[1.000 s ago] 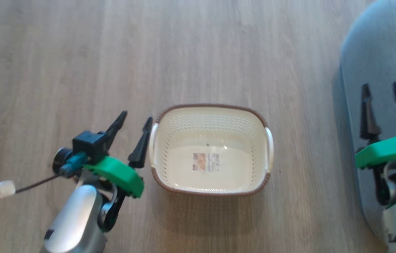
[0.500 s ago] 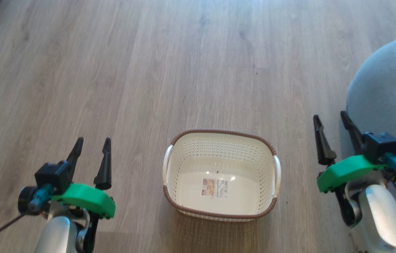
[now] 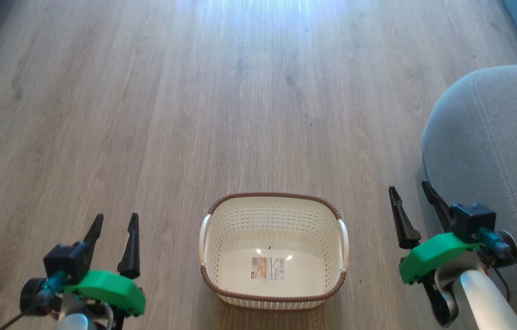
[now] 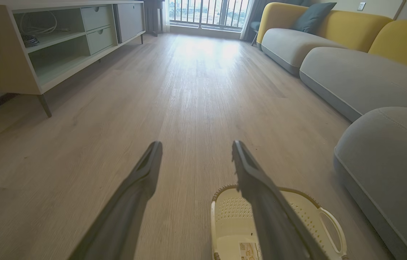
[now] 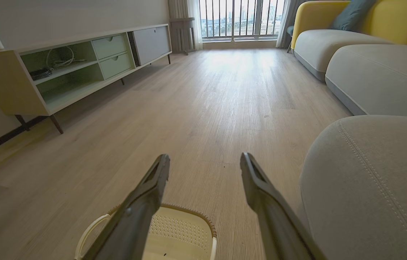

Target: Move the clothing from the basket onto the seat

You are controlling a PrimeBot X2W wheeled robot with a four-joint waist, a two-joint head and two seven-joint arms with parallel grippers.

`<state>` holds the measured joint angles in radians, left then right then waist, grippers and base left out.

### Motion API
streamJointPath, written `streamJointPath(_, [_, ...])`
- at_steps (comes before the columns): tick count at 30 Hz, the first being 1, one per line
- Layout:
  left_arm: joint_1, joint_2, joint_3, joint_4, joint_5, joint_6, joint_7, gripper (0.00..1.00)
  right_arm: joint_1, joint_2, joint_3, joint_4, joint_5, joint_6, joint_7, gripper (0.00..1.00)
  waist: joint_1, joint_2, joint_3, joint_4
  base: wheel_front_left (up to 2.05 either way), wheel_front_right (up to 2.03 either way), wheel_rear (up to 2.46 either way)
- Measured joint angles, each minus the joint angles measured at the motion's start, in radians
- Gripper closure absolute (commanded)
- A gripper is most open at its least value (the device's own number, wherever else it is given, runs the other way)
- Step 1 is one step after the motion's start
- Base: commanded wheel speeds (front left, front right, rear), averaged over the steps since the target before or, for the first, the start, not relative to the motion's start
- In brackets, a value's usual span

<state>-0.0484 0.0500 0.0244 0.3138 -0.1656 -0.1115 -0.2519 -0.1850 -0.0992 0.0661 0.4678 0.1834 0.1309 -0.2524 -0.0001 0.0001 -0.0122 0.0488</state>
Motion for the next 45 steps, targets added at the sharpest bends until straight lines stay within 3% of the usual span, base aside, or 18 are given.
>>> streamJointPath(21, [0.036,-0.002,0.01,0.011,-0.031,-0.01,0.0,0.0,0.037,0.014,0.0,-0.002,0.001,0.0,0.0,0.0,0.0,0.0,-0.005,-0.003,0.0,0.0,0.0])
streamJointPath(22, [0.036,-0.003,0.01,0.02,-0.031,-0.009,0.002,1.0,0.037,0.014,0.001,0.007,0.001,0.0,0.0,1.0,0.0001,0.0,-0.005,-0.003,0.0,0.0,0.0])
streamJointPath(28, [0.086,-0.008,0.009,0.094,-0.049,-0.009,0.016,1.0,0.1,0.015,0.004,0.074,0.017,0.0,0.012,1.0,0.0001,-0.0001,-0.004,-0.004,0.0,0.0,0.0])
streamJointPath(45, [0.085,-0.009,0.01,0.078,-0.241,-0.009,0.059,1.0,0.1,0.022,-0.023,0.039,0.212,0.0,0.06,1.0,0.0001,0.0,-0.002,-0.01,0.0,0.0,0.0])
